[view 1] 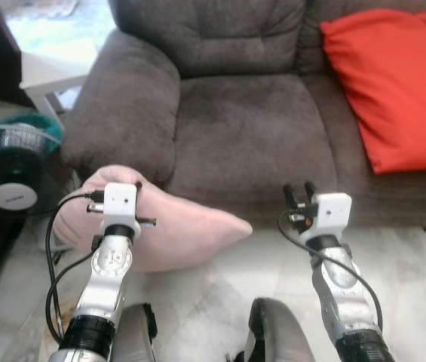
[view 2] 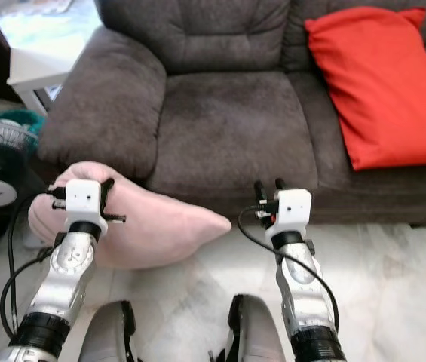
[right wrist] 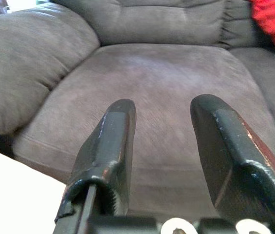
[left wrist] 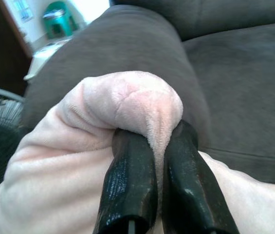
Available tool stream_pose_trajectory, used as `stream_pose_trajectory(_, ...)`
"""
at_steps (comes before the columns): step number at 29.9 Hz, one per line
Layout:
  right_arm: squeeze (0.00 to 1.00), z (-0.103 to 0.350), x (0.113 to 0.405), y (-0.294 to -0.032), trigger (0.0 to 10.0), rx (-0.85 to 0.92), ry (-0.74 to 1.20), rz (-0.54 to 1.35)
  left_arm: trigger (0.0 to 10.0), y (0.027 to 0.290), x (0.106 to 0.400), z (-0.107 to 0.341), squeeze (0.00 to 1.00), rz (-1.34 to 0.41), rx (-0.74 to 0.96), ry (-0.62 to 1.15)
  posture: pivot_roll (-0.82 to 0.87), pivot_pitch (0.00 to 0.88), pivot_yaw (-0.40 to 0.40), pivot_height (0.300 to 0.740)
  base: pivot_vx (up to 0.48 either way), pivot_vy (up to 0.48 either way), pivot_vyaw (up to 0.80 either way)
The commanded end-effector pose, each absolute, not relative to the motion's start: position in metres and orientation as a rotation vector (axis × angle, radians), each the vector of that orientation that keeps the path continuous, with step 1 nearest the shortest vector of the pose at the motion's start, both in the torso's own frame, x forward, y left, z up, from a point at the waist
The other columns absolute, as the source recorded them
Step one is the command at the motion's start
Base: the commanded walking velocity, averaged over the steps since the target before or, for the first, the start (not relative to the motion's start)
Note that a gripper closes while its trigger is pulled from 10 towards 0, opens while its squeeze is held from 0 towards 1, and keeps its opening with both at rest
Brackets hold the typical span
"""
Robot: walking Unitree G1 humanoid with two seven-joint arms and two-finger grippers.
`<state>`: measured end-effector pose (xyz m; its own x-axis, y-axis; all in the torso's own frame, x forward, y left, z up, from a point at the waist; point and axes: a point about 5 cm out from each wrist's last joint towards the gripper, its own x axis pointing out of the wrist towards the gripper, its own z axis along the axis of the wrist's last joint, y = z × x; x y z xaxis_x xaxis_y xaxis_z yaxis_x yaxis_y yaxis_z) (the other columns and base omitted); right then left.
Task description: Move the pillow to the sofa from floor
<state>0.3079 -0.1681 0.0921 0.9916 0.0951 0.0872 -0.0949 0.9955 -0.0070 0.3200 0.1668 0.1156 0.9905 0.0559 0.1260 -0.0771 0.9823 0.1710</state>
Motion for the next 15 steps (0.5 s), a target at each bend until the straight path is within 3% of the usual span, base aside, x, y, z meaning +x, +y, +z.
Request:
stream_pose_trajectory(1,0.00,0.0910,0.3081,-0.1673,10.0,0.005,-0.077,0.099,10.0,0.1647,0.3233,0.1386,0.00,0.059,0.188,-0.221,0.12,0.083,-0.040,0.662,0.000,0.000,0.00)
stream_pose_trajectory(6,0.00,0.0914,0.3084,-0.1664,10.0,0.008,-0.079,0.102,10.0,0.1635,0.3224,0.1384,0.00,0.049,0.182,-0.220,0.12,0.084,-0.040,0.662,0.000,0.000,0.00)
stream_pose_trajectory(15,0.00,0.0945,0.3082,-0.1669,10.0,0.011,-0.100,0.102,10.0,0.1622,0.3220,0.1398,0.00,0.039,0.181,-0.227,0.12,0.086,-0.041,0.676,-0.262,0.000,0.00)
